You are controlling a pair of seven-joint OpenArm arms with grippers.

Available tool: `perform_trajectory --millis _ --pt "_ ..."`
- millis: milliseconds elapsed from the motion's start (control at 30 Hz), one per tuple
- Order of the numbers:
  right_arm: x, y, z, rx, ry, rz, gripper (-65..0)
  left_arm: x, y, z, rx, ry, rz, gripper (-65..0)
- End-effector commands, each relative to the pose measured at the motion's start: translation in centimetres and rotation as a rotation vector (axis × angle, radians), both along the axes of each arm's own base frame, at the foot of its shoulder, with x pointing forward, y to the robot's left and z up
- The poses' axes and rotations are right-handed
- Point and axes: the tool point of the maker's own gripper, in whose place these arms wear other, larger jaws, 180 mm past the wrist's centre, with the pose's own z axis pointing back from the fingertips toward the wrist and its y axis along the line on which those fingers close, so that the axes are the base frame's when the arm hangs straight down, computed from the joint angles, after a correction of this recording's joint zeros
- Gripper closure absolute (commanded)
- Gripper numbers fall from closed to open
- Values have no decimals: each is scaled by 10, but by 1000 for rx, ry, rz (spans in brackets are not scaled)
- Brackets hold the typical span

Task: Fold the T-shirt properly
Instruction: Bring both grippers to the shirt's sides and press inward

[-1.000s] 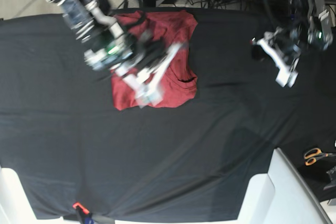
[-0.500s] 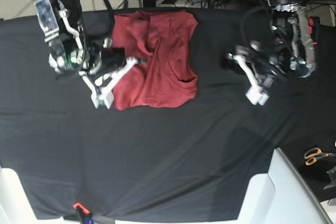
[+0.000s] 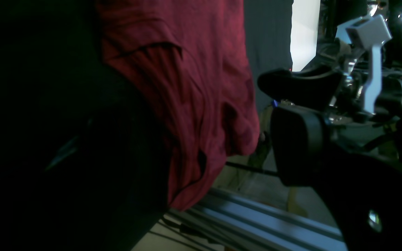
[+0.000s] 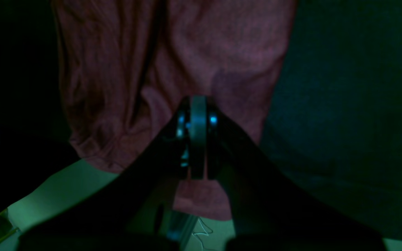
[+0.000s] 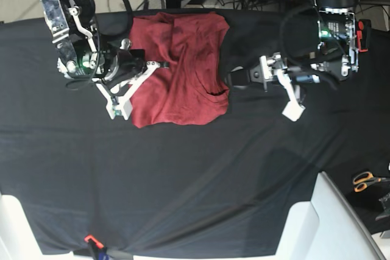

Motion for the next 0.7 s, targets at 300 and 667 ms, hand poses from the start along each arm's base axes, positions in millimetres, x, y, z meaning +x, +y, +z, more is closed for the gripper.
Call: perform_trajectory --millis 300,667 --pt "5 -2 6 6 -25 -2 -2 -18 -16 -36 188 135 -70 -518" --pt "-4 -2 1 6 -5 -2 -2 -21 -45 -52 260 154 -121 -520"
